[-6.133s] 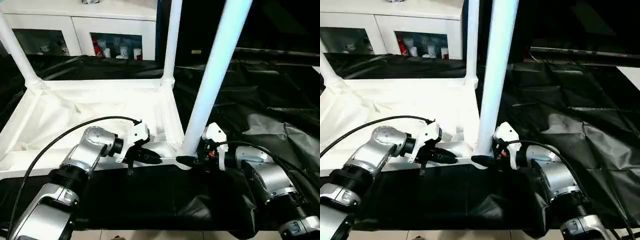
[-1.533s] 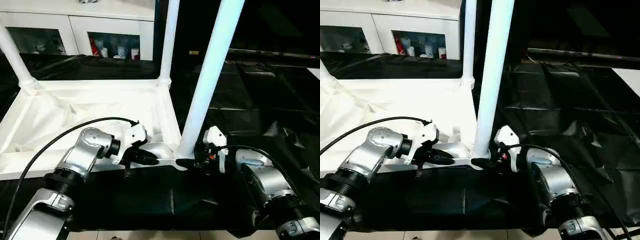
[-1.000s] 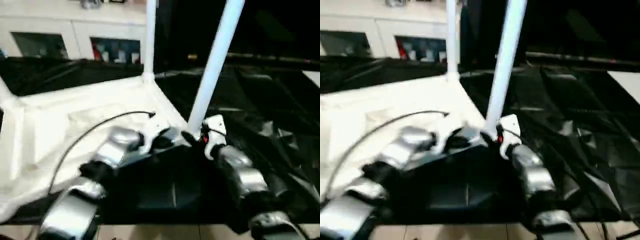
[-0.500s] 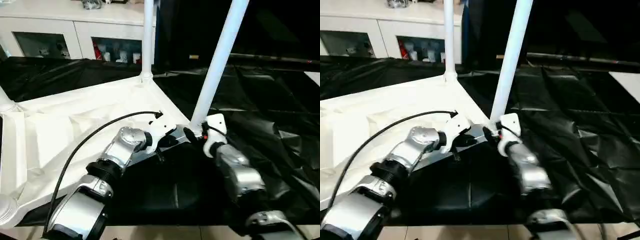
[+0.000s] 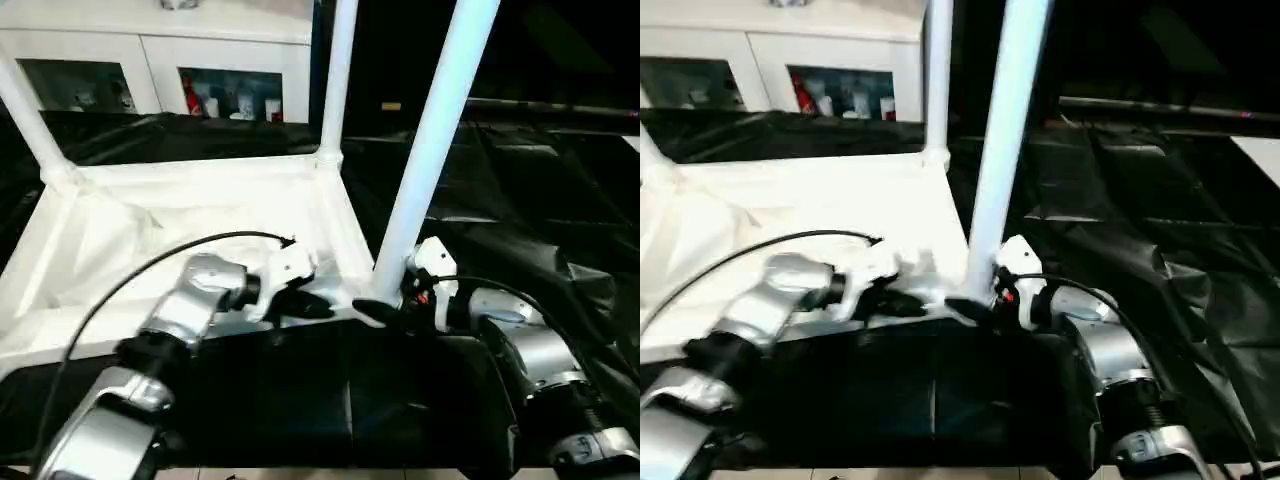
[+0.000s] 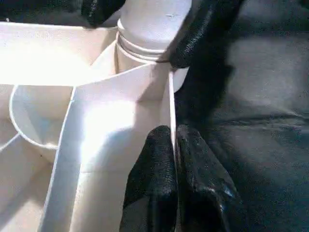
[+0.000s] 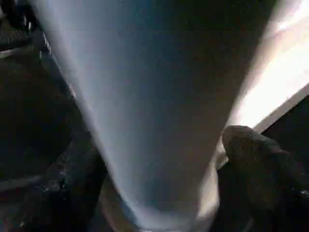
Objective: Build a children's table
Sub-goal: Rotate leg to tighten
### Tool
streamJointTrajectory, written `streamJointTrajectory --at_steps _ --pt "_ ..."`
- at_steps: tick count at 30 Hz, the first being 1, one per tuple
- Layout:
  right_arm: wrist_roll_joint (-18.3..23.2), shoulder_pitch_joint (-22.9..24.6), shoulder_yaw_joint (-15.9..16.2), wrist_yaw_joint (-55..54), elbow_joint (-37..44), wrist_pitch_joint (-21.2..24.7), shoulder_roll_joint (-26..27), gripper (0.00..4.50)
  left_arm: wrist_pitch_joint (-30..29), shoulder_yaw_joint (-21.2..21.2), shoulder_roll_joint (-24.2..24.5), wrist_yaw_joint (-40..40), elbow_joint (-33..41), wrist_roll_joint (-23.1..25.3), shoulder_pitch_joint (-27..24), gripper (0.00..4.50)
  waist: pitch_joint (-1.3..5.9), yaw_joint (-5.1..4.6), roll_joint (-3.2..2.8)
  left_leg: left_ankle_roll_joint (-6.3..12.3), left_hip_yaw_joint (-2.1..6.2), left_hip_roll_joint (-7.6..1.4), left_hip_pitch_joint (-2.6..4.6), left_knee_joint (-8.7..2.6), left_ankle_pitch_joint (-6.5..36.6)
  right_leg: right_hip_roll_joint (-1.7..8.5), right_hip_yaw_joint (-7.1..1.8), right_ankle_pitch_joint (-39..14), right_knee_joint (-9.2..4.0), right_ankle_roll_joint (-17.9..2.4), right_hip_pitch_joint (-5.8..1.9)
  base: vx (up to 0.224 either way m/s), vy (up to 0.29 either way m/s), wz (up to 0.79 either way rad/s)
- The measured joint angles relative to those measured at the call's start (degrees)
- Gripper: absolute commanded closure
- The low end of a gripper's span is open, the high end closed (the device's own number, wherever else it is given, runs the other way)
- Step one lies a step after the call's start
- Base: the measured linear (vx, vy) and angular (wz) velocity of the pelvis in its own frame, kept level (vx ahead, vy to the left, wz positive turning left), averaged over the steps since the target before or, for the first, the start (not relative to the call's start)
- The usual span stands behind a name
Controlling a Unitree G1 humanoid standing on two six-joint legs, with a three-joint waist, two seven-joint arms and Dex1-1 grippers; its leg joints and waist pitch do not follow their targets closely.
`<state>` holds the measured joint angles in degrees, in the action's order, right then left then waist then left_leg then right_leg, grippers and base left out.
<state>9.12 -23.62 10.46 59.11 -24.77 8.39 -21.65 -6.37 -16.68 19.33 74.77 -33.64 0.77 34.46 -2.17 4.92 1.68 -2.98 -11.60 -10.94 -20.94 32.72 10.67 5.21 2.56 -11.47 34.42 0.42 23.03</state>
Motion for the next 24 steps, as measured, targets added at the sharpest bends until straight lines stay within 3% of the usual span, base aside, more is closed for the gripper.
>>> streamJointTrajectory --at_steps 7,24 --pt "-0.2 0.0 1.1 1.5 0.0 -0.2 -0.7 0.54 0.0 0.1 0.4 0.8 0.1 -0.1 -0.4 4.50 -0.07 -0.03 0.11 -0.35 0.02 -0.06 0.07 0.42 0.2 0.01 -0.12 0.0 0.54 0.0 0.05 0.000 0.000 0.00" --pt "0.0 -0.5 0.0 -0.4 -5.1 -4.7 2.1 1.78 -0.8 0.4 0.1 -1.5 -0.2 0.1 -0.4 4.50 -0.03 -0.81 0.24 -0.34 0.03 -0.05 0.09 0.71 0.2 0.01 -0.17 0.1 0.60 -0.2 -0.02 0.000 0.000 0.00"
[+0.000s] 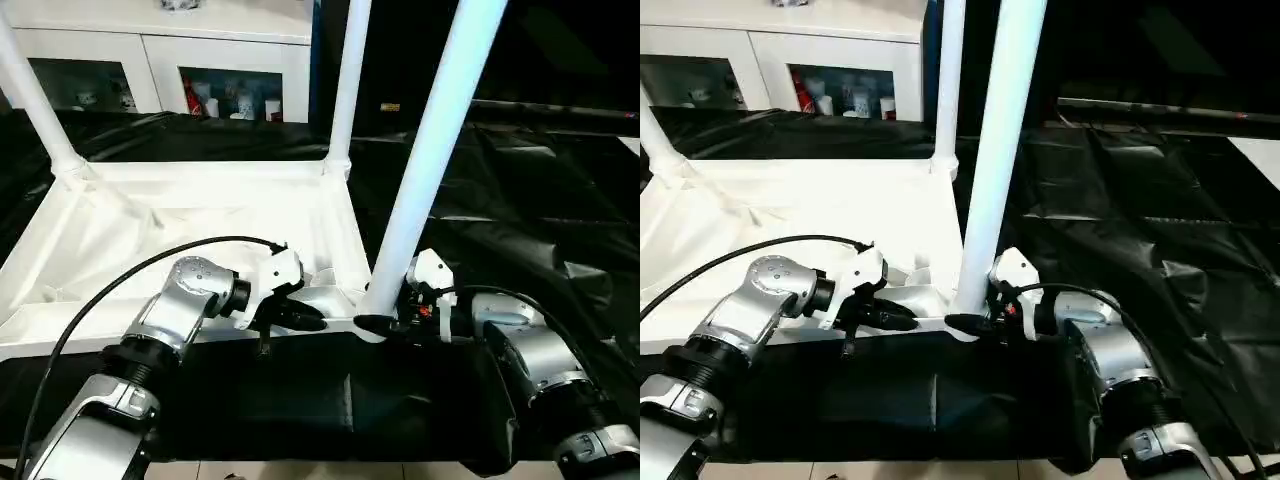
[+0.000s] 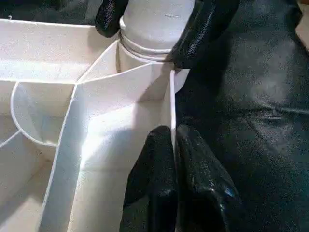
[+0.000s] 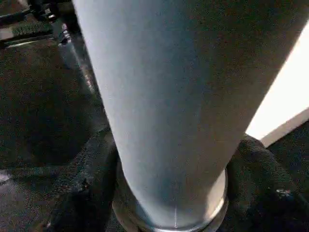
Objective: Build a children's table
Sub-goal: Rotate leg to tighten
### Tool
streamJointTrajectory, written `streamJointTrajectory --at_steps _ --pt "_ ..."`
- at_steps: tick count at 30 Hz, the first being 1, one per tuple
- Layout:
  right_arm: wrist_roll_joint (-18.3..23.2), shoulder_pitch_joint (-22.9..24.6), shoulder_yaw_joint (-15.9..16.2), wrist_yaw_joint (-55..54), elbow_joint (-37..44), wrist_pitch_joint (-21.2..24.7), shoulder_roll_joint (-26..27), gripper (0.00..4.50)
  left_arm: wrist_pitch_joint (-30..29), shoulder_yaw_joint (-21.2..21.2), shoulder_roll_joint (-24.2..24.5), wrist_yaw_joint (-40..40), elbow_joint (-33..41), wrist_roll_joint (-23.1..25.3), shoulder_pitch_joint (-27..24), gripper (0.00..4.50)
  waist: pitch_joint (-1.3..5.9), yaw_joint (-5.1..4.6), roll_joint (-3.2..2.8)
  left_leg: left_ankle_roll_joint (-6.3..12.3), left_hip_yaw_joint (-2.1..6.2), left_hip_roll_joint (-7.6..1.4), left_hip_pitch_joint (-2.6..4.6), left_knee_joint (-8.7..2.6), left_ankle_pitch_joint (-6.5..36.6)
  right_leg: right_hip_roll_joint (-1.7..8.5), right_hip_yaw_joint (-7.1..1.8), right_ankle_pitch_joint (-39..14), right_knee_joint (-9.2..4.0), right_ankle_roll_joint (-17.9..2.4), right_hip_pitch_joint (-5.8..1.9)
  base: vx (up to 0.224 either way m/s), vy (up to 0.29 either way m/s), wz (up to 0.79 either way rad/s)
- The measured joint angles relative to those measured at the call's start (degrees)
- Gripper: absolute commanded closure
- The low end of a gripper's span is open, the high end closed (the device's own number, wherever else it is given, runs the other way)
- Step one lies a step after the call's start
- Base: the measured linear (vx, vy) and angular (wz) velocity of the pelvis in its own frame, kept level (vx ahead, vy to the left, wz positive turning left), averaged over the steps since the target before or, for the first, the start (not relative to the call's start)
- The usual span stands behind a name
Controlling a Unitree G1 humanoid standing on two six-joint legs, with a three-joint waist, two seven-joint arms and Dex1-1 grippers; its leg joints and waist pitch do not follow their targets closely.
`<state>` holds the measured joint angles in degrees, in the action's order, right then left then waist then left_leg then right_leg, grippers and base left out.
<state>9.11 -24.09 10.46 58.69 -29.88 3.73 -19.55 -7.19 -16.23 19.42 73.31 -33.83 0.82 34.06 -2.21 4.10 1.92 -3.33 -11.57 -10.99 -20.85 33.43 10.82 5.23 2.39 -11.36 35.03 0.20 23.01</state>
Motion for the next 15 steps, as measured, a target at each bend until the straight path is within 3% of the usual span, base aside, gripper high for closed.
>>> streamJointTrajectory --at_steps 4,7,15 --pt "-0.2 -0.5 -3.4 -10.9 -3.6 -0.6 4.2 1.83 -0.1 0.7 -3.0 -6.6 -3.4 1.5 1.9 4.50 0.02 -0.68 -0.01 0.00 0.01 0.06 0.18 0.08 0.0 0.06 -0.03 0.1 -0.03 -0.1 -0.19 0.000 0.000 0.00" --pt "-0.6 -1.7 -7.6 -24.8 -5.2 1.7 9.8 1.84 -0.6 1.1 -7.0 -14.8 -8.2 3.4 4.9 4.50 0.02 -0.76 -0.01 -0.02 0.01 0.12 0.35 0.07 0.0 0.07 -0.11 0.0 -0.06 0.1 -0.30 0.000 0.000 0.00" --pt "-4.3 -4.7 -9.6 -43.0 -7.4 3.5 14.7 1.84 -3.2 1.2 -14.0 -25.9 -13.5 5.4 8.7 4.50 0.05 -0.35 -0.14 -0.02 0.03 0.21 0.27 0.06 0.0 0.12 -0.16 0.0 -0.13 0.1 -0.34 0.000 0.000 0.00"
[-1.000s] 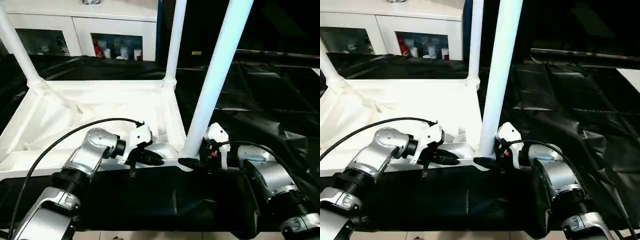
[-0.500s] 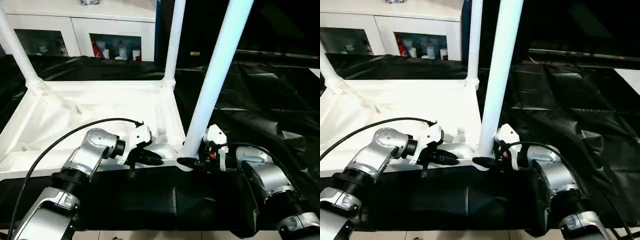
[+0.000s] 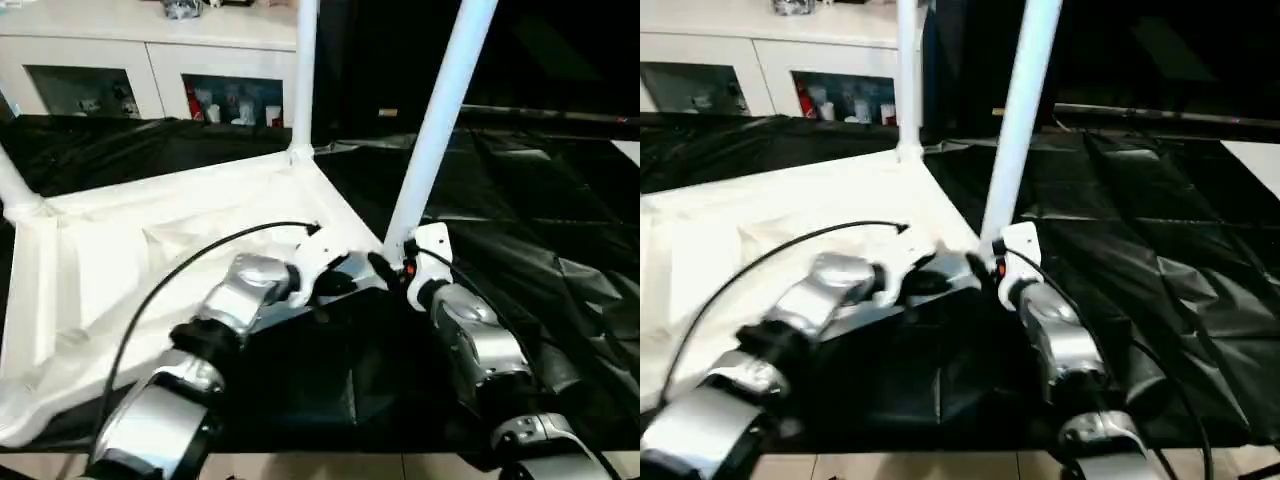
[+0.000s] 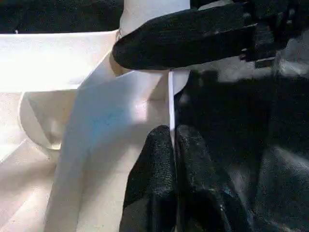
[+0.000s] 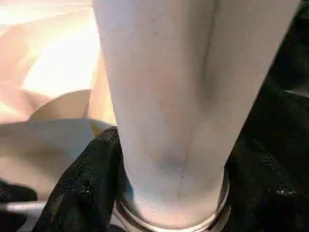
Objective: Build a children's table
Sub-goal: Rotate leg to tighten
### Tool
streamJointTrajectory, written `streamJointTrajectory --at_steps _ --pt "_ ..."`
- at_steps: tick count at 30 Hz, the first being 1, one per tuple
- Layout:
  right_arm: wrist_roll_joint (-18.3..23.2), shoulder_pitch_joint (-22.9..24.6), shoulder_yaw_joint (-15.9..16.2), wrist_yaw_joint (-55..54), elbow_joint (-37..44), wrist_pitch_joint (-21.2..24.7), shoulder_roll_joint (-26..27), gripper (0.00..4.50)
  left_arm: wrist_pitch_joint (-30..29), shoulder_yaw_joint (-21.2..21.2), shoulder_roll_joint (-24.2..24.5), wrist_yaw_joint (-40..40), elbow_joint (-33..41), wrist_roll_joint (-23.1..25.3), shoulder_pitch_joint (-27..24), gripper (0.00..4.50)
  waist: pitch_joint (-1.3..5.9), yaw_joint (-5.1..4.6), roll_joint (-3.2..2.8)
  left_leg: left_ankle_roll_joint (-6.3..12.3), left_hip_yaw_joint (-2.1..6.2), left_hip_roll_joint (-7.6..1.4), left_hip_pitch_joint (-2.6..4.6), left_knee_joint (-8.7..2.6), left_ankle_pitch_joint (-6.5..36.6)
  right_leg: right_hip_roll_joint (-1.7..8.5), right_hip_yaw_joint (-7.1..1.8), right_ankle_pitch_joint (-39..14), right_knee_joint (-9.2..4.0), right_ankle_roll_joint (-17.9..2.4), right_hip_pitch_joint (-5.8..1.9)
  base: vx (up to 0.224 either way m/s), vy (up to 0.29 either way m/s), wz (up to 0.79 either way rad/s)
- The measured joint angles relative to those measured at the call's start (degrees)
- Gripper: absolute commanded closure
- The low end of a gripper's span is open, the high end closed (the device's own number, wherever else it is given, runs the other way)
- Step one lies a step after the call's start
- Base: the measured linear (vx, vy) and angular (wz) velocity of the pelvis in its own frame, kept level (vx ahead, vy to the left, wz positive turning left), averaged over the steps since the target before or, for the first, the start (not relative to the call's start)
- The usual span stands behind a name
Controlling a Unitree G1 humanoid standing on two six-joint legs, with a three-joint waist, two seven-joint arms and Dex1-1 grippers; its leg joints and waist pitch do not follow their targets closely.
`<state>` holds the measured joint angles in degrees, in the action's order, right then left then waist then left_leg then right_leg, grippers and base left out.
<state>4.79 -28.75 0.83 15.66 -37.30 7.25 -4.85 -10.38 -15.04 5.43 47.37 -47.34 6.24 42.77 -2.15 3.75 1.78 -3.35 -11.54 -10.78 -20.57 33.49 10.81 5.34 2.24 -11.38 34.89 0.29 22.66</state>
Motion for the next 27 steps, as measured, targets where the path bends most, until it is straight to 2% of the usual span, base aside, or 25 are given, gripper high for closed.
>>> streamJointTrajectory --at_steps 2,3,5,7,10,12,16,21,24,27 --pt "-0.3 -0.2 -0.4 -1.6 -0.1 0.0 0.4 1.84 0.1 0.0 -0.8 -0.9 -0.9 0.5 0.6 4.50 0.01 0.16 -0.02 0.00 0.01 0.00 -0.05 -0.03 0.0 0.00 0.01 0.0 0.00 0.0 0.01 0.000 0.000 0.00" --pt "-0.5 -0.2 -0.4 -1.9 -0.1 0.0 0.4 1.50 0.4 -0.2 -1.0 -1.3 -1.2 1.1 0.7 4.50 0.03 0.25 -0.04 0.00 0.02 0.00 -0.05 -0.03 0.0 0.00 0.01 0.0 0.00 0.0 0.00 0.000 0.000 0.00" --pt "-1.0 -0.2 -0.4 -1.9 -0.1 -0.1 0.4 1.15 0.6 -0.4 -1.0 -1.4 -1.2 1.4 0.8 4.50 0.05 0.33 -0.07 0.00 0.03 0.00 -0.05 -0.06 0.0 0.00 0.03 0.1 0.00 -0.1 -0.01 0.000 0.000 0.00" --pt "-1.4 -0.2 -0.4 -1.9 0.1 -0.1 0.6 1.12 0.6 -0.5 -1.1 -1.6 -1.3 1.4 0.9 4.50 0.04 0.35 -0.04 0.00 0.05 -0.01 -0.07 -0.08 0.0 -0.01 0.05 0.1 0.00 -0.1 0.01 0.000 0.000 0.00" --pt "-0.8 -0.2 -0.3 0.8 0.5 0.1 -0.3 0.75 1.5 -0.6 -0.5 -0.6 -0.9 1.3 0.8 4.50 0.02 0.28 -0.01 0.00 0.05 -0.01 -0.20 -0.08 0.0 -0.01 0.05 0.1 -0.01 0.0 0.12 0.000 0.000 0.00" --pt "-0.3 -0.2 -0.3 3.6 0.9 0.3 -0.9 0.75 2.0 -0.6 0.2 0.5 -0.6 1.1 0.6 4.50 0.02 0.16 -0.03 0.00 0.08 -0.03 -0.35 -0.10 0.0 -0.02 0.12 0.1 -0.02 -0.1 0.25 0.000 0.000 0.00" --pt "1.8 0.8 1.5 15.1 4.5 1.4 -6.0 0.75 3.8 -0.6 3.1 5.0 0.9 0.3 -0.5 4.50 0.00 0.13 -0.09 0.01 0.10 -0.14 -0.40 -0.25 0.0 -0.08 0.24 0.2 0.00 0.0 0.32 0.000 0.000 0.00" --pt "5.2 4.7 5.0 31.7 11.9 2.0 -12.9 0.75 5.2 -0.6 8.7 17.4 6.1 -2.7 -3.9 4.50 -0.05 0.24 -0.26 0.01 0.09 -0.20 -0.40 -0.41 0.0 -0.12 0.29 0.0 0.00 0.1 0.41 0.000 0.000 0.00" --pt "6.0 5.9 6.4 36.9 13.4 2.5 -15.1 0.75 5.0 -1.1 11.0 23.5 8.0 -4.3 -5.1 4.50 -0.11 0.41 -0.33 0.02 0.06 -0.20 -0.46 -0.37 0.0 -0.12 0.27 0.0 -0.02 0.1 0.45 0.000 0.000 0.00" --pt "6.1 6.3 7.8 40.6 14.6 2.6 -16.4 0.75 4.1 -1.2 12.4 26.2 9.7 -4.9 -6.0 4.50 -0.14 0.43 -0.34 0.02 0.00 -0.18 -0.48 -0.33 0.0 -0.10 0.22 0.0 -0.05 0.1 0.46 0.000 0.000 0.00"
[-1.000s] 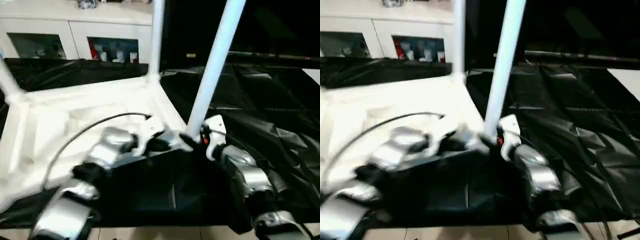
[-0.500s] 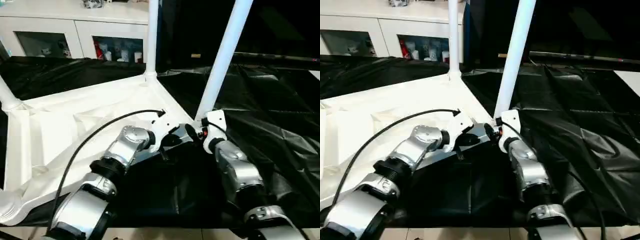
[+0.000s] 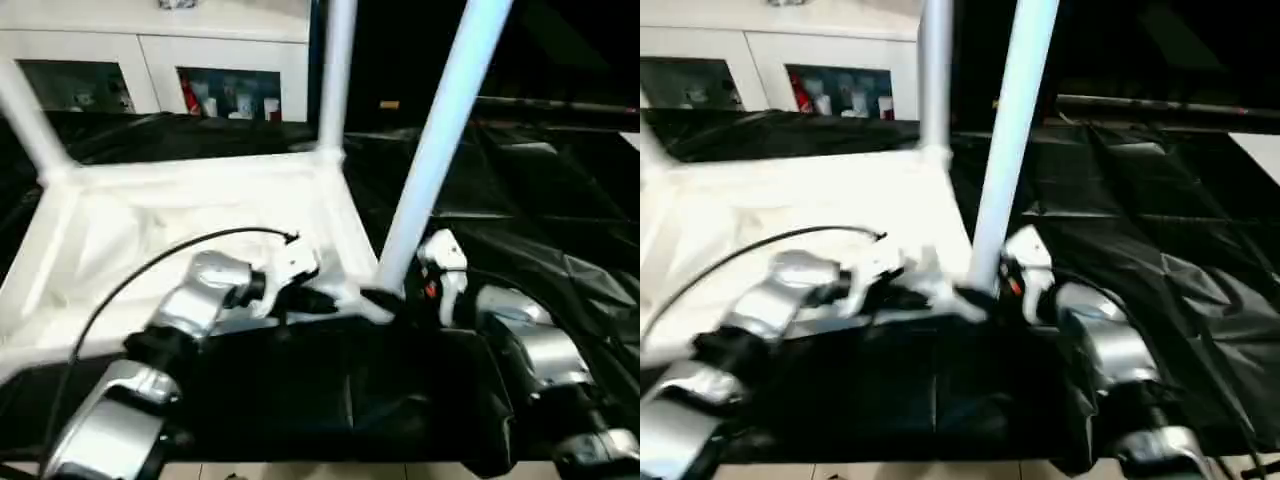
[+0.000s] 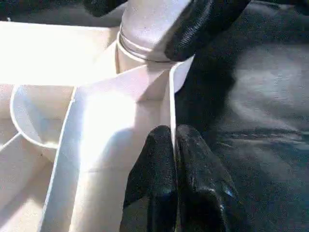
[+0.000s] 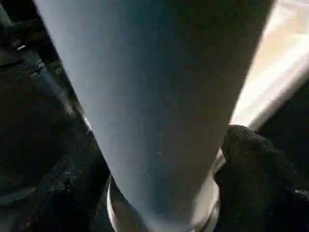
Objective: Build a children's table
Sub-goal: Rotate leg to tighten
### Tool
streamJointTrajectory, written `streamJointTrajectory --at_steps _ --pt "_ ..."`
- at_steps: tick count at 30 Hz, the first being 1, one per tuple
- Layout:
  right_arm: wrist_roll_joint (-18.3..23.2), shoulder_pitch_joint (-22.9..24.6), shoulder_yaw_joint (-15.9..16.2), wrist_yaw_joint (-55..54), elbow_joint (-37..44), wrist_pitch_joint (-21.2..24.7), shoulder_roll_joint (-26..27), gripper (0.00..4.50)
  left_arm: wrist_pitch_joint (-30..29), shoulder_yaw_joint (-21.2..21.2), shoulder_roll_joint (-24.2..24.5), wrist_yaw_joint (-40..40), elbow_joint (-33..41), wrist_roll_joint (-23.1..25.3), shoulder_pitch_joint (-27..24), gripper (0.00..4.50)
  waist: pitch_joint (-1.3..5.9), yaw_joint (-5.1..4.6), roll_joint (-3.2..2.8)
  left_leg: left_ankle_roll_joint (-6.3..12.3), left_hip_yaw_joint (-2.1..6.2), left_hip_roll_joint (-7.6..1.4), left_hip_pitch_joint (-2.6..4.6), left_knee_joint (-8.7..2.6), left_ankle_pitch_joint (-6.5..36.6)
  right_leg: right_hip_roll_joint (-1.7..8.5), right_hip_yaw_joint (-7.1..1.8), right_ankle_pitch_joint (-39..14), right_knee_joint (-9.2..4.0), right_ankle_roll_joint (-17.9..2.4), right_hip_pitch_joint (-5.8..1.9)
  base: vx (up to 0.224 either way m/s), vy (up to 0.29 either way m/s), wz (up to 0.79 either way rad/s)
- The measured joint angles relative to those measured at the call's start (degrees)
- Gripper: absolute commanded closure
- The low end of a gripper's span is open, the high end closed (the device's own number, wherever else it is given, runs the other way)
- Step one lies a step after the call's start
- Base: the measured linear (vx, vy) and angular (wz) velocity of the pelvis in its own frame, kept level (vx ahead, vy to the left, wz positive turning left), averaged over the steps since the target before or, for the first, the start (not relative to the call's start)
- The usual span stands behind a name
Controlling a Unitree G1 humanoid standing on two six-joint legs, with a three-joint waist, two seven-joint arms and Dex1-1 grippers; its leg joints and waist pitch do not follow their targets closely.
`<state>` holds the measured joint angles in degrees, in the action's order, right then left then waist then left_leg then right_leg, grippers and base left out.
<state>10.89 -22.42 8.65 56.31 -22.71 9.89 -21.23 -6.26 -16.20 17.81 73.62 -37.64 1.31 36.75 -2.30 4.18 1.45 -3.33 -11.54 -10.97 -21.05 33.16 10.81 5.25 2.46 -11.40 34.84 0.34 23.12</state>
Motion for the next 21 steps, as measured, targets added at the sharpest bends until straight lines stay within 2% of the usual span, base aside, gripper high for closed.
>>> streamJointTrajectory --at_steps 6,7,10,12,21 --pt "0.0 0.1 1.9 4.6 0.1 0.6 -1.9 0.75 -0.4 -0.1 1.4 2.4 1.2 -0.9 -0.9 4.50 -0.05 0.16 -0.05 -0.01 0.00 -0.02 0.06 0.00 0.0 0.00 0.01 0.0 0.09 0.0 0.00 0.000 0.000 0.00" --pt "0.0 0.1 2.0 5.1 0.1 0.6 -1.9 1.02 -0.7 -0.1 1.6 2.5 1.4 -1.1 -1.0 4.50 -0.05 0.13 -0.05 -0.01 0.00 -0.02 0.07 0.00 0.0 -0.01 0.01 0.0 0.09 0.0 0.00 0.000 0.000 0.00" --pt "0.0 -0.1 2.0 5.6 -0.1 0.6 -1.9 1.15 -1.2 -0.1 1.8 2.6 2.0 -1.2 -1.2 4.50 -0.10 0.10 0.04 -0.01 0.00 -0.03 0.06 0.00 0.0 -0.01 0.01 0.0 0.10 0.0 0.00 0.000 0.000 0.00" --pt "0.0 -0.2 2.0 5.9 -0.2 0.6 -1.9 1.52 -1.4 -0.1 1.8 2.7 2.2 -1.2 -1.3 4.50 -0.11 0.09 0.06 -0.01 0.00 -0.02 0.05 0.00 0.0 -0.01 0.01 0.0 0.09 0.0 0.01 0.000 0.000 0.00" --pt "0.5 -0.4 1.9 6.3 -1.7 -0.4 -1.4 1.79 -2.0 -0.1 2.0 2.8 2.5 -1.3 -1.5 4.50 -0.12 0.02 0.06 0.00 0.00 -0.03 0.06 0.04 0.0 -0.01 0.00 0.0 0.12 0.0 0.01 0.000 0.000 0.00"
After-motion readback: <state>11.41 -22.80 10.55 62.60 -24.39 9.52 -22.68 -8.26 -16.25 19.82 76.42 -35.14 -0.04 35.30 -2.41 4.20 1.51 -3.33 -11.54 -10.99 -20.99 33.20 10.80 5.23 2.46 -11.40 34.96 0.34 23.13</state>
